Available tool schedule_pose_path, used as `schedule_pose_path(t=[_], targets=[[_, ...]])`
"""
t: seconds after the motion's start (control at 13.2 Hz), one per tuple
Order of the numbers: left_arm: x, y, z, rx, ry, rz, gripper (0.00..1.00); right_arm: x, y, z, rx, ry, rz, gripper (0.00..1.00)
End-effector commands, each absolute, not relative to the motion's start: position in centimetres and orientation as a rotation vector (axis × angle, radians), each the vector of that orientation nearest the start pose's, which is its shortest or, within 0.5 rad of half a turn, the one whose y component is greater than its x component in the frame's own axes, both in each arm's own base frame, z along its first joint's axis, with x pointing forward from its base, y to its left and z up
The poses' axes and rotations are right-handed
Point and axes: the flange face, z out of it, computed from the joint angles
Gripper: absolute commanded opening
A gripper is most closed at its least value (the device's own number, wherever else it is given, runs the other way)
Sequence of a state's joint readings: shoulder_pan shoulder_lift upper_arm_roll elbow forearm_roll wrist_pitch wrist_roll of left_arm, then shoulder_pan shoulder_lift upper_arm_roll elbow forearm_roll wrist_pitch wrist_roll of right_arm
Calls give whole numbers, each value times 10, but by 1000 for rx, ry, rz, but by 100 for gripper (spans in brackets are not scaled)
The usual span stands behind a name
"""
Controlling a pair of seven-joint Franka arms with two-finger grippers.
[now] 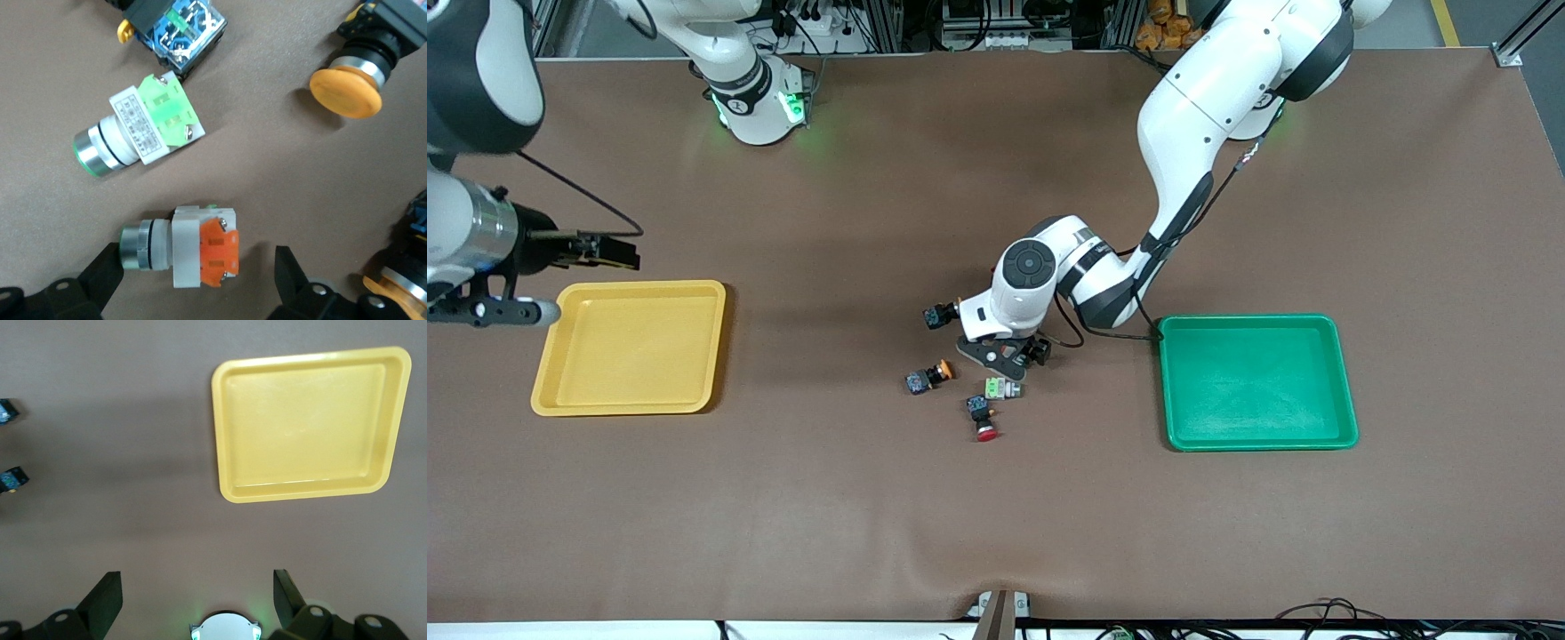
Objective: Place green and yellow buttons in trays
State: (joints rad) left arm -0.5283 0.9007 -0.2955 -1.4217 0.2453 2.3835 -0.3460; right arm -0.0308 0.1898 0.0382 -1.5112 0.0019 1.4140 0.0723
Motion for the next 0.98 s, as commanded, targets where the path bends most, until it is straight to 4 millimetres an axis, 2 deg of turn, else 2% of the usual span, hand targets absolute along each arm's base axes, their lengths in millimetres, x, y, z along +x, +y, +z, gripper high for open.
schedule_pose_path(t=[0.0, 0.08, 0.15, 0.3, 0.38, 0.45, 0.53, 0.61, 0.76, 0.83, 0.91], targets=[[538, -511, 180, -3094, 920, -149, 77, 585, -26, 533, -3102, 206, 471, 100], [539, -510, 181, -3096, 918, -154, 64, 586, -25, 530, -3102, 271, 474, 100], [539, -511, 181, -3101, 920, -166, 51, 594, -22, 507, -3081, 321, 521, 100], [541, -509, 185, -3105, 912, -178, 32, 610, -9, 480, -3075, 361, 520, 100], [545, -508, 192, -3109, 905, -195, 18, 615, 1, 464, -3073, 436, 541, 100], [549, -507, 206, -3117, 896, -222, 13, 621, 17, 449, -3073, 528, 553, 100], [559, -495, 217, -3119, 862, -224, 13, 626, 40, 429, -3077, 609, 568, 100], [570, -475, 238, -3114, 814, -199, 13, 628, 64, 416, -3081, 695, 579, 100], [580, -445, 285, -3082, 741, -103, 13, 626, 111, 409, -3088, 841, 549, 100], [587, -423, 302, -3055, 700, -41, 13, 623, 132, 400, -3090, 909, 561, 100], [592, -400, 316, -3023, 656, 33, 13, 625, 144, 386, -3082, 980, 561, 100]])
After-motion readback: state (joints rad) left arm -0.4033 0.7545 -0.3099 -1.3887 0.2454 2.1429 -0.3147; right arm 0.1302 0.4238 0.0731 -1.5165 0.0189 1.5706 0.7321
